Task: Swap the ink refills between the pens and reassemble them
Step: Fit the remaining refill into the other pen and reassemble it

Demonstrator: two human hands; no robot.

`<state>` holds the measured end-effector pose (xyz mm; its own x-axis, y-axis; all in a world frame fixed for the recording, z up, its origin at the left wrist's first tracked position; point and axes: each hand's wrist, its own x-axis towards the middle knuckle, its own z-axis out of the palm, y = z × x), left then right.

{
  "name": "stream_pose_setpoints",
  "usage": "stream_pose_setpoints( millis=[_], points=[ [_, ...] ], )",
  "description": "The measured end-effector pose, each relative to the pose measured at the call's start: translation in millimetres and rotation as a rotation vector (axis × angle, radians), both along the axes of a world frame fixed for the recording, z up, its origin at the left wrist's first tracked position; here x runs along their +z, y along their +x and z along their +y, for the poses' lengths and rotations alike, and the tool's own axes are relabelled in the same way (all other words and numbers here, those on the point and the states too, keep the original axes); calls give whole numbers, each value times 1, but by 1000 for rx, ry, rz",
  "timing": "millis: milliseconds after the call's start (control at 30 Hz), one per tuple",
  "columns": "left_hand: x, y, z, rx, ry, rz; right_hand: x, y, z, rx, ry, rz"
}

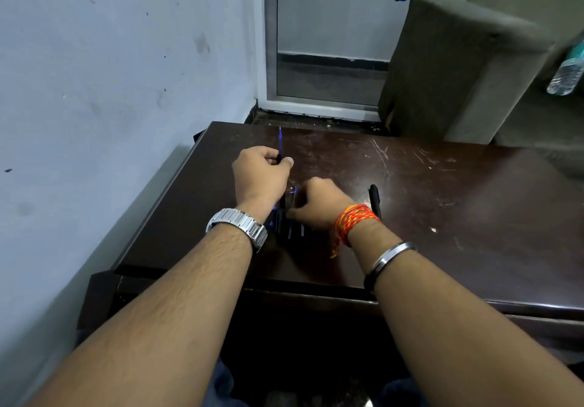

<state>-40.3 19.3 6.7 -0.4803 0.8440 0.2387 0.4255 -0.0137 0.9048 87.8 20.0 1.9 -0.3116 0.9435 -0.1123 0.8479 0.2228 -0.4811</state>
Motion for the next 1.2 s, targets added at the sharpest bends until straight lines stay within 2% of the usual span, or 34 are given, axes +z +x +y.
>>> stream_pose_setpoints(
  millis=[233,567,767,867,1067,1200],
  points=[
    [4,-5,-3,78,93,40,-7,-32,-14,92,101,-11],
    [8,-12,-5,124,133,52,-21,-46,-17,72,145,5],
    [15,-29,-7,193,152,11,-35,-62,-14,229,280,-263],
    [17,-38,-7,236,149,6,-37,-72,-6,303,230,-328],
    [18,-59,-10,285,147,4,-27,-89,-2,370,333,-378],
    [16,-67,-13,263,129,-15,-22,-87,-2,310,380,-335]
  ],
)
